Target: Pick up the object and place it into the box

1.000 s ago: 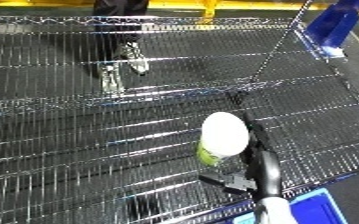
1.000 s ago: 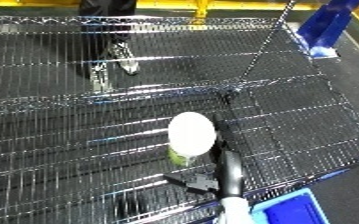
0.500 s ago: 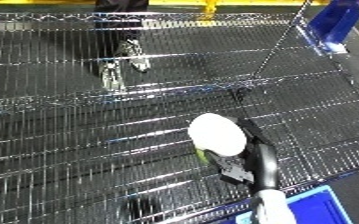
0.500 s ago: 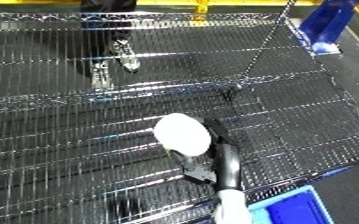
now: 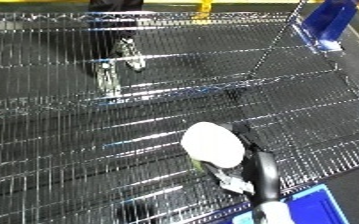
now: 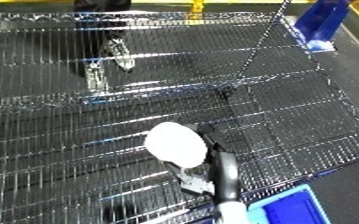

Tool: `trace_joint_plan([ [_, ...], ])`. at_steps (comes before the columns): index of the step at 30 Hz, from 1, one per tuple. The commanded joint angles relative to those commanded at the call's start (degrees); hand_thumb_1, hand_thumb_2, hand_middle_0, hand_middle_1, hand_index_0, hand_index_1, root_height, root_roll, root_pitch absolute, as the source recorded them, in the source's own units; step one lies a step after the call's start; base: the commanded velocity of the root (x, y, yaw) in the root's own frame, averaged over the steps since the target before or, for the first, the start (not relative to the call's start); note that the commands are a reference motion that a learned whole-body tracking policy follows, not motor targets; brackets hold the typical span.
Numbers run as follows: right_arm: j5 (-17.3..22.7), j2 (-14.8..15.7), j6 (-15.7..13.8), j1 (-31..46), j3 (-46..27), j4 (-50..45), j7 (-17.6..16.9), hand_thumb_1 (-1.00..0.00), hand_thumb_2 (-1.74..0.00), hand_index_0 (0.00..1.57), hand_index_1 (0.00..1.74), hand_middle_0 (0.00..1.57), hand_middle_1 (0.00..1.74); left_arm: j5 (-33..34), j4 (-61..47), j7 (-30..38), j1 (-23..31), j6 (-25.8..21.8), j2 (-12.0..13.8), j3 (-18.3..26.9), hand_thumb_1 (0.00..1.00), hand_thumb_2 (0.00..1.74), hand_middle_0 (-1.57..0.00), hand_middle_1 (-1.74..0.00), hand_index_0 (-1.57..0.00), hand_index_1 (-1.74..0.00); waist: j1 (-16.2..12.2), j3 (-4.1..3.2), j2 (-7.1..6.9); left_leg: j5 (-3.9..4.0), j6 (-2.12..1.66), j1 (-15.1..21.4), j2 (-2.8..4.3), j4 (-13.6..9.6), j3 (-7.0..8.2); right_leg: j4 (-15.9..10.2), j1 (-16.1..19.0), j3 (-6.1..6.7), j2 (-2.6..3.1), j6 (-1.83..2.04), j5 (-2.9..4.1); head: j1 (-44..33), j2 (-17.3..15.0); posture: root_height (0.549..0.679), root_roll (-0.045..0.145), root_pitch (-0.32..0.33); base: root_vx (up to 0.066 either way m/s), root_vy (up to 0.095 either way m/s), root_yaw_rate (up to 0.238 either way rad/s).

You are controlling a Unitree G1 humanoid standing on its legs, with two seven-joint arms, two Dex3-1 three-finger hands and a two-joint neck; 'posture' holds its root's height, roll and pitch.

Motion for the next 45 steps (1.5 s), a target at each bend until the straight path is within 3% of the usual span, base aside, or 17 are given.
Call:
trace_joint_plan([
  [5,0.2,2.5,-0.9,9.6,-4.2,-9.6,-1.1,-0.75,-1.3,1.18,1.3,1.18,1.3,0.6,0.3,0.3,1.0,-0.6,-0.5,1.9,1.0,1.74,-1.57,-1.74,-1.57,-1.74,-1.8,0.0,-1.27,1.06,-0.36,3.8,0.69,-3.4,0.26,-3.2,3.8,0.26,0.21,0.37,0.79,-2.3,-1.9,0.634,0.037,0.197,-0.092,0.023,-0.03],
  [11,-0.7,6.8,-3.5,18.8,-7.6,-16.7,-2.4,-0.75,-1.3,1.18,1.3,1.18,1.3,1.8,0.9,0.3,1.6,-0.4,-1.4,3.7,1.0,1.74,-1.57,-1.74,-1.57,-1.74,-4.0,0.0,-2.65,1.44,-0.86,9.1,1.72,-6.2,0.54,-6.8,8.6,0.67,0.44,0.94,1.68,-3.4,-3.1,0.642,0.038,0.159,-0.07,0.003,-0.06],
  [16,-0.2,9.7,-5.6,25.3,-9.8,-20.6,-2.9,-0.75,-1.3,1.18,1.3,1.18,1.3,2.1,1.0,0.0,2.2,0.9,-2.2,5.0,1.0,1.74,-1.57,-1.74,-1.57,-1.74,-5.6,0.0,-3.9,1.05,-1.22,13.4,2.35,-7.4,0.91,-9.7,13.3,0.67,0.52,1.23,2.12,-1.1,-4.2,0.647,0.042,0.121,-0.047,0.0,-0.124],
  [25,2.4,12.2,-8.4,34.0,-12.7,-22.4,-4.4,-0.75,-1.3,1.18,1.3,1.18,1.3,2.6,0.9,-1.8,4.1,2.1,-3.9,5.5,1.0,1.74,-1.57,-1.74,-1.57,-1.74,-8.0,-0.32,-4.87,0.36,-1.39,19.8,3.55,-9.3,2.5,-13.5,19.4,1.81,0.49,1.57,2.95,5.2,-7.1,0.656,0.047,0.072,-0.026,0.011,-0.125],
  [26,2.9,12.3,-8.6,34.7,-13.0,-22.2,-4.4,-0.75,-1.3,1.18,1.3,1.18,1.3,2.7,1.1,-1.8,4.0,2.0,-4.1,5.4,1.0,1.74,-1.57,-1.74,-1.57,-1.74,-8.4,-0.48,-4.84,0.42,-1.45,20.3,3.68,-9.6,2.7,-13.7,19.7,1.91,0.47,1.6,3.03,8.7,-9.0,0.656,0.048,0.069,-0.031,0.05,-0.194],
  [29,4.8,12.1,-9.0,36.9,-14.2,-21.1,-4.2,-0.75,-1.3,1.18,1.3,1.18,1.3,3.0,2.2,-1.6,4.1,1.2,-4.6,5.0,1.0,1.74,-1.57,-1.74,-1.57,-1.74,-9.9,-0.98,-4.4,0.69,-1.73,21.8,4.08,-10.7,3.4,-14.1,20.7,2.41,0.37,1.63,3.06,11.5,-10.5,0.658,0.052,0.059,-0.032,0.094,-0.235],
  [33,6.4,11.5,-9.2,38.1,-15.4,-20.2,-3.8,-0.75,-1.3,1.18,1.3,1.18,1.3,2.7,3.1,-1.6,4.1,0.4,-5.1,4.9,1.0,1.74,-1.57,-1.74,-1.57,-1.74,-11.1,-1.21,-3.63,0.99,-1.96,22.8,4.19,-11.5,3.88,-14.0,21.0,2.88,0.3,1.57,2.81,11.5,-10.5,0.658,0.055,0.055,-0.012,0.076,-0.117],
  [40,6.5,11.4,-9.2,38.1,-15.5,-20.2,-3.8,-0.75,-1.3,1.18,1.3,1.18,1.3,2.7,3.2,-1.6,4.1,0.3,-5.2,4.8,1.0,1.74,-1.57,-1.74,-1.57,-1.74,-11.1,-1.2,-3.59,1.0,-1.96,22.8,4.19,-11.5,3.9,-14.0,21.1,2.89,0.3,1.57,2.81,11.5,-10.5,0.658,0.055,0.055,0.0,0.0,0.0],
  [42,7.2,11.1,-9.4,39.1,-16.3,-19.0,-3.6,-0.75,-1.3,1.18,1.3,1.18,1.3,2.0,3.8,-1.6,4.2,-0.6,-5.5,4.6,1.0,1.74,-1.57,-1.74,-1.57,-1.74,-12.0,-1.2,-2.79,1.21,-2.11,23.4,4.16,-12.0,4.51,-14.1,21.0,3.34,0.25,1.54,2.84,16.0,-13.6,0.658,0.059,0.055,-0.019,0.153,-0.214],
  [45,8.8,10.2,-10.0,41.1,-17.9,-16.3,-3.1,-0.75,-1.3,1.18,1.3,1.18,1.3,0.6,4.8,-1.2,4.2,-2.6,-6.1,3.7,1.0,1.74,-1.57,-1.74,-1.57,-1.74,-14.1,-1.17,-1.14,1.68,-2.38,24.3,4.01,-13.1,5.71,-14.6,20.8,4.2,0.19,1.49,3.04,16.0,-13.6,0.658,0.066,0.055,-0.03,0.208,-0.297],
])
